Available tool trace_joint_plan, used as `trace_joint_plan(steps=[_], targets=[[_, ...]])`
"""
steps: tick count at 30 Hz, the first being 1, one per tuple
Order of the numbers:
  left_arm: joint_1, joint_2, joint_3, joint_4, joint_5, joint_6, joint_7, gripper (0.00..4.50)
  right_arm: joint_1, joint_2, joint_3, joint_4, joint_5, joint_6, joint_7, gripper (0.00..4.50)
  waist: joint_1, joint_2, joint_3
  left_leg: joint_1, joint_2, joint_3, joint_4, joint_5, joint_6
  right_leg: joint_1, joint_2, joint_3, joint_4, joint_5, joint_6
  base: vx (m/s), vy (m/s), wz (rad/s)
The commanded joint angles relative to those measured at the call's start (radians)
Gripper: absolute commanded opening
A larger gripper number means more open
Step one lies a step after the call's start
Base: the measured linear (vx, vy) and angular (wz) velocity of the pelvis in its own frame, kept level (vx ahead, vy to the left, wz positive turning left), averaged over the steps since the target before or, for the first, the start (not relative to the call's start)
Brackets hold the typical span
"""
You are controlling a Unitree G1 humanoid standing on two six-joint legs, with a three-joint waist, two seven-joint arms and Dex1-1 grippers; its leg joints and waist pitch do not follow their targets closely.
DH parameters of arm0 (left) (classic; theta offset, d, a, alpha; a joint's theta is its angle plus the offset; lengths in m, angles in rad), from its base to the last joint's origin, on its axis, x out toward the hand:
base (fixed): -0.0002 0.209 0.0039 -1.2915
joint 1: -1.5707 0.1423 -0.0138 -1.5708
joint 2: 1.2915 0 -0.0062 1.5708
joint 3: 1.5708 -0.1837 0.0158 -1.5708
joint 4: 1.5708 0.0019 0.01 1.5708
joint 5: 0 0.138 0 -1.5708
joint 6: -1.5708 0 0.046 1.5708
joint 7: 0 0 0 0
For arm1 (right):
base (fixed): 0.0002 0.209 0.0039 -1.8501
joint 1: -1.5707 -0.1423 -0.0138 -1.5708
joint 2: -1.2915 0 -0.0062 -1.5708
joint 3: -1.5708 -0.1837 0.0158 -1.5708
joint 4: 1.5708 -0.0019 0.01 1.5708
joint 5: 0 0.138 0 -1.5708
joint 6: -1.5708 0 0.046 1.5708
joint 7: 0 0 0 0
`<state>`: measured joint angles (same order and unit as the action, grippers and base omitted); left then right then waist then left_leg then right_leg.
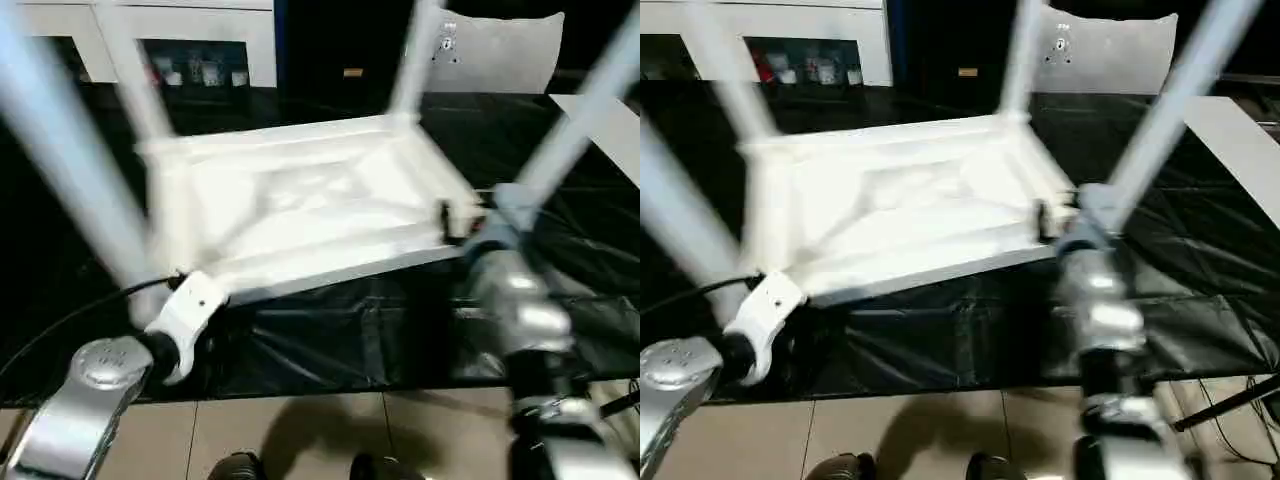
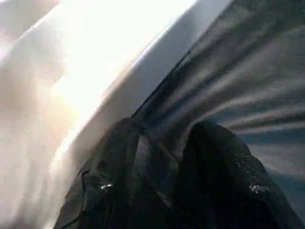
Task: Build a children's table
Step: Rotate leg to tighten, then rotate table base
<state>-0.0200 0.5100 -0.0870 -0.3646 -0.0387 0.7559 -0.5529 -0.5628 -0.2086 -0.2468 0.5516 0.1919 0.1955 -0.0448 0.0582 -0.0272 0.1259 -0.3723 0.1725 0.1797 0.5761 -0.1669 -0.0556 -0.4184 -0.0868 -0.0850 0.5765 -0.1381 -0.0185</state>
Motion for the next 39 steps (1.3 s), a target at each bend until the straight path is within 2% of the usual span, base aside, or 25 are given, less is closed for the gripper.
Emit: trace_joint_plan(steps=[1, 3, 4, 7, 9, 10, 12, 13, 15, 16, 17, 19, 21, 22, 23, 25, 26, 29, 30, 31, 33, 34, 35, 36, 39], targets=[[-0.001, -0.016, 0.032, 0.015, 0.013, -0.028, 0.041, 2.19, -0.029, -0.065, -0.055, 0.010, -0.021, -0.049, 0.014, 4.50, -0.013, 0.005, -0.068, 0.016, 0.034, -0.018, -0.067, -0.345, 0.004, 0.035, -0.047, 0.042, -0.087, -0.515, -0.044, 0.000, 0.000, 0.00], [0.021, -0.066, 0.065, -0.002, -0.030, -0.047, 0.060, 2.19, -0.026, -0.092, -0.026, 0.009, -0.020, -0.055, 0.077, 4.50, -0.016, 0.003, -0.070, 0.006, 0.035, -0.018, -0.065, -0.314, 0.018, 0.041, -0.046, 0.040, -0.082, -0.475, -0.057, 0.000, 0.000, 0.00], [0.039, -0.095, 0.088, -0.013, -0.057, -0.046, 0.068, 2.19, -0.012, -0.092, -0.007, -0.014, -0.024, -0.054, 0.107, 4.50, -0.014, 0.009, -0.071, 0.007, 0.035, -0.019, -0.065, -0.314, 0.020, 0.041, -0.046, 0.040, -0.081, -0.469, -0.061, 0.000, 0.000, 0.00], [0.092, -0.141, 0.130, -0.040, -0.105, -0.076, 0.074, 2.47, 0.037, -0.083, 0.040, -0.094, -0.021, -0.040, 0.186, 4.50, -0.028, 0.009, -0.072, -0.004, 0.034, -0.020, -0.064, -0.296, 0.041, 0.048, -0.044, 0.038, -0.077, -0.413, -0.087, 0.018, -0.004, -0.01], [0.121, -0.162, 0.153, -0.055, -0.120, -0.088, 0.082, 2.57, 0.069, -0.082, 0.067, -0.144, 0.000, -0.023, 0.240, 4.50, -0.035, 0.011, -0.073, -0.004, 0.038, -0.019, -0.062, -0.275, 0.063, 0.049, -0.043, 0.040, -0.074, -0.353, -0.116, 0.000, 0.000, 0.00], [0.157, -0.177, 0.175, -0.072, -0.126, -0.104, 0.098, 2.64, 0.123, -0.084, 0.096, -0.222, 0.041, 0.007, 0.310, 4.50, -0.035, 0.011, -0.069, -0.004, 0.041, -0.016, -0.061, -0.263, 0.078, 0.047, -0.040, 0.042, -0.075, -0.326, -0.127, 0.000, 0.000, 0.00], [0.182, -0.190, 0.195, -0.083, -0.127, -0.119, 0.115, 2.86, 0.168, -0.091, 0.119, -0.284, 0.064, 0.031, 0.349, 4.50, -0.034, 0.015, -0.071, -0.006, 0.045, -0.017, -0.062, -0.243, 0.090, 0.048, -0.039, 0.040, -0.073, -0.312, -0.143, 0.000, 0.000, 0.00], [0.182, -0.190, 0.195, -0.083, -0.127, -0.119, 0.115, 2.94, 0.168, -0.091, 0.119, -0.284, 0.064, 0.031, 0.349, 4.50, -0.034, 0.006, -0.072, -0.006, 0.046, -0.015, -0.060, -0.237, 0.091, 0.048, -0.037, 0.041, -0.073, -0.310, -0.142, 0.000, 0.000, 0.00], [0.204, -0.217, 0.239, -0.092, -0.134, -0.145, 0.142, 3.08, 0.234, -0.101, 0.150, -0.376, 0.084, 0.080, 0.369, 4.50, -0.026, 0.002, -0.065, -0.004, 0.049, -0.014, -0.063, -0.237, 0.085, 0.045, -0.038, 0.042, -0.076, -0.347, -0.130, 0.000, 0.000, 0.00], [0.207, -0.222, 0.259, -0.091, -0.133, -0.163, 0.151, 3.08, 0.264, -0.107, 0.164, -0.412, 0.085, 0.101, 0.375, 4.50, -0.024, 0.006, -0.064, -0.001, 0.051, -0.014, -0.064, -0.251, 0.081, 0.042, -0.039, 0.042, -0.079, -0.369, -0.125, 0.000, 0.000, 0.00], [0.203, -0.226, 0.296, -0.082, -0.139, -0.197, 0.160, 3.25, 0.318, -0.115, 0.189, -0.475, 0.083, 0.140, 0.385, 4.50, -0.025, -0.003, -0.057, 0.000, 0.050, -0.013, -0.067, -0.271, 0.073, 0.038, -0.035, 0.042, -0.087, -0.411, -0.099, 0.000, 0.000, 0.00], [0.183, -0.224, 0.313, -0.072, -0.161, -0.221, 0.149, 3.42, 0.353, -0.117, 0.208, -0.523, 0.086, 0.167, 0.399, 4.50, -0.023, 0.002, -0.052, 0.003, 0.048, -0.016, -0.071, -0.313, 0.058, 0.034, -0.036, 0.041, -0.095, -0.480, -0.068, 0.000, 0.000, 0.00], [0.114, -0.199, 0.318, -0.031, -0.205, -0.277, 0.086, 3.51, 0.417, -0.130, 0.260, -0.608, 0.095, 0.215, 0.436, 4.50, -0.025, -0.009, -0.049, 0.009, 0.044, -0.020, -0.070, -0.363, 0.040, 0.027, -0.039, 0.039, -0.106, -0.574, -0.027, 0.000, 0.000, 0.00], [0.104, -0.194, 0.316, -0.024, -0.211, -0.286, 0.074, 3.51, 0.425, -0.132, 0.268, -0.618, 0.095, 0.221, 0.443, 4.50, -0.022, -0.006, -0.047, 0.013, 0.042, -0.021, -0.071, -0.370, 0.039, 0.023, -0.040, 0.039, -0.111, -0.598, -0.012, 0.000, 0.000, 0.00], [0.076, -0.183, 0.311, 0.000, -0.229, -0.300, 0.045, 3.71, 0.446, -0.141, 0.287, -0.643, 0.091, 0.236, 0.462, 4.50, -0.026, -0.010, -0.047, 0.010, 0.043, -0.025, -0.073, -0.381, 0.034, 0.024, -0.043, 0.038, -0.113, -0.617, -0.004, 0.000, 0.000, 0.00], [0.058, -0.178, 0.308, 0.017, -0.241, -0.303, 0.029, 3.77, 0.458, -0.149, 0.298, -0.658, 0.086, 0.247, 0.475, 4.50, -0.028, -0.006, -0.047, 0.009, 0.047, -0.030, -0.076, -0.390, 0.020, 0.027, -0.047, 0.036, -0.112, -0.624, 0.005, 0.000, 0.000, 0.00], [0.043, -0.167, 0.296, 0.034, -0.244, -0.305, 0.001, 3.91, 0.465, -0.151, 0.302, -0.662, 0.083, 0.254, 0.473, 4.50, -0.035, -0.017, -0.057, 0.004, 0.048, -0.032, -0.075, -0.379, 0.017, 0.037, -0.050, 0.036, -0.107, -0.607, -0.001, 0.000, 0.000, 0.00], [-0.007, -0.150, 0.278, 0.090, -0.260, -0.324, -0.067, 4.17, 0.470, -0.144, 0.310, -0.657, 0.070, 0.273, 0.456, 4.50, -0.036, -0.008, -0.058, 0.014, 0.049, -0.028, -0.074, -0.367, 0.016, 0.028, -0.050, 0.040, -0.107, -0.571, -0.022, 0.000, 0.000, 0.00], [-0.046, -0.145, 0.277, 0.133, -0.264, -0.346, -0.082, 4.17, 0.467, -0.137, 0.318, -0.649, 0.054, 0.279, 0.444, 4.50, -0.035, -0.003, -0.061, 0.017, 0.050, -0.027, -0.074, -0.372, 0.014, 0.028, -0.050, 0.041, -0.109, -0.559, -0.034, 0.000, 0.000, 0.00], [-0.049, -0.145, 0.277, 0.137, -0.265, -0.348, -0.082, 4.21, 0.466, -0.137, 0.319, -0.650, 0.053, 0.280, 0.443, 4.50, -0.035, -0.005, -0.061, 0.017, 0.048, -0.026, -0.074, -0.372, 0.014, 0.028, -0.049, 0.040, -0.110, -0.558, -0.034, 0.000, 0.000, 0.00], [-0.089, -0.136, 0.271, 0.185, -0.277, -0.367, -0.102, 4.42, 0.458, -0.130, 0.327, -0.643, 0.039, 0.288, 0.432, 4.50, -0.028, -0.003, -0.068, 0.015, 0.055, -0.028, -0.076, -0.354, 0.007, 0.035, -0.052, 0.043, -0.096, -0.485, -0.062, 0.000, 0.000, 0.00], [-0.110, -0.132, 0.266, 0.209, -0.286, -0.371, -0.118, 4.42, 0.450, -0.124, 0.328, -0.633, 0.029, 0.284, 0.423, 4.50, -0.025, 0.004, -0.068, 0.015, 0.055, -0.029, -0.078, -0.352, 0.004, 0.036, -0.052, 0.044, -0.093, -0.469, -0.071, 0.000, 0.000, 0.00], [-0.151, -0.127, 0.255, 0.261, -0.275, -0.385, -0.127, 4.42, 0.427, -0.108, 0.328, -0.598, 0.009, 0.271, 0.395, 4.50, -0.028, -0.011, -0.074, 0.018, 0.052, -0.023, -0.074, -0.347, 0.004, 0.034, -0.050, 0.045, -0.093, -0.452, -0.079, 0.000, 0.000, 0.00], [-0.165, -0.124, 0.251, 0.282, -0.265, -0.396, -0.126, 4.42, 0.419, -0.102, 0.327, -0.587, 0.005, 0.269, 0.385, 4.50, -0.024, -0.005, -0.075, 0.016, 0.052, -0.025, -0.075, -0.327, 0.002, 0.039, -0.054, 0.046, -0.085, -0.425, -0.095, 0.000, 0.000, 0.00], [-0.216, -0.126, 0.249, 0.361, -0.238, -0.427, -0.120, 4.42, 0.389, -0.069, 0.314, -0.540, 0.004, 0.257, 0.354, 4.50, -0.025, -0.005, -0.081, 0.011, 0.053, -0.022, -0.072, -0.280, -0.001, 0.046, -0.054, 0.050, -0.073, -0.338, -0.120, 0.000, 0.000, 0.00]])
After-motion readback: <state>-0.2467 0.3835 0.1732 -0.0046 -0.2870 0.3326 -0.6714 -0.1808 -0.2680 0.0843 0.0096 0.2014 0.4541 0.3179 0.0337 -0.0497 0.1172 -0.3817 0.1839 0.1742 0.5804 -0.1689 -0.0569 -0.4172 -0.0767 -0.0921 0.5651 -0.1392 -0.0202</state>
